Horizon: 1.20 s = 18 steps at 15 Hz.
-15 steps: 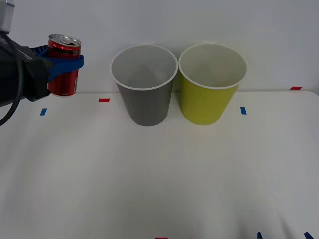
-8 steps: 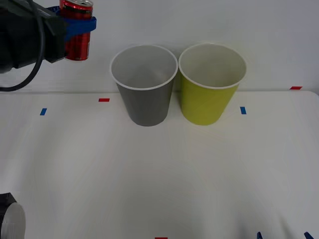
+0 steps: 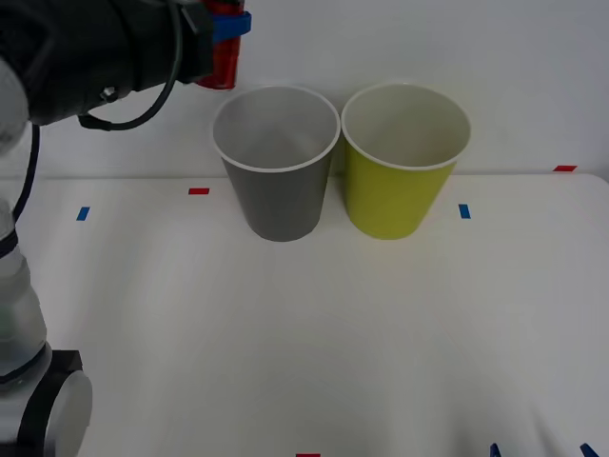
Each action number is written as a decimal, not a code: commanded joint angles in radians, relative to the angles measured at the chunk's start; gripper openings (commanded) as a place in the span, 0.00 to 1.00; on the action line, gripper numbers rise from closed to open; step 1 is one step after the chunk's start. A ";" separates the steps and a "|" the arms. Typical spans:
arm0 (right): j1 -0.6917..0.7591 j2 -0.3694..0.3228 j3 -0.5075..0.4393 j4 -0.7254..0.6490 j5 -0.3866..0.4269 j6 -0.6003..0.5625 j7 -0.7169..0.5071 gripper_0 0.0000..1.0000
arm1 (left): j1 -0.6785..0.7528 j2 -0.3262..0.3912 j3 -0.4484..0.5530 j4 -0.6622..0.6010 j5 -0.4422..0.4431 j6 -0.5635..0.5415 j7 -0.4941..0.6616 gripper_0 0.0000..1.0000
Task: Put cans in the gray bin and PET bottles in the light green bin.
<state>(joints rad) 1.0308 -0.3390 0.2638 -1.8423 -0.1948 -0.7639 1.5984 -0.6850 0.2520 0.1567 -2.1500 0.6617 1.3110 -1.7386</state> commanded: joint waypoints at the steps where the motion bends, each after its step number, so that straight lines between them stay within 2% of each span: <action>1: 0.000 0.000 0.000 0.000 0.000 0.000 0.000 1.00 | -0.048 -0.016 -0.054 0.130 -0.011 -0.108 -0.007 0.00; 6: 0.000 0.000 0.000 0.000 0.000 0.000 0.000 1.00 | -0.068 -0.037 -0.129 0.266 -0.039 -0.271 -0.022 0.00; 10: 0.000 0.000 0.000 0.000 0.000 0.000 0.000 1.00 | -0.068 -0.059 -0.171 0.325 -0.063 -0.357 -0.033 0.00; 13: 0.000 0.000 0.000 0.000 0.000 0.000 0.000 1.00 | -0.068 -0.062 -0.210 0.407 -0.080 -0.476 -0.048 0.00; 18: 0.000 0.000 0.000 0.000 0.000 0.000 0.000 1.00 | -0.061 -0.051 -0.213 0.423 -0.102 -0.487 -0.058 0.00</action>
<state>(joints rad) 1.0308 -0.3390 0.2638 -1.8423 -0.1948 -0.7639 1.5984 -0.7467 0.1986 -0.0570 -1.7274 0.5654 0.8238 -1.7956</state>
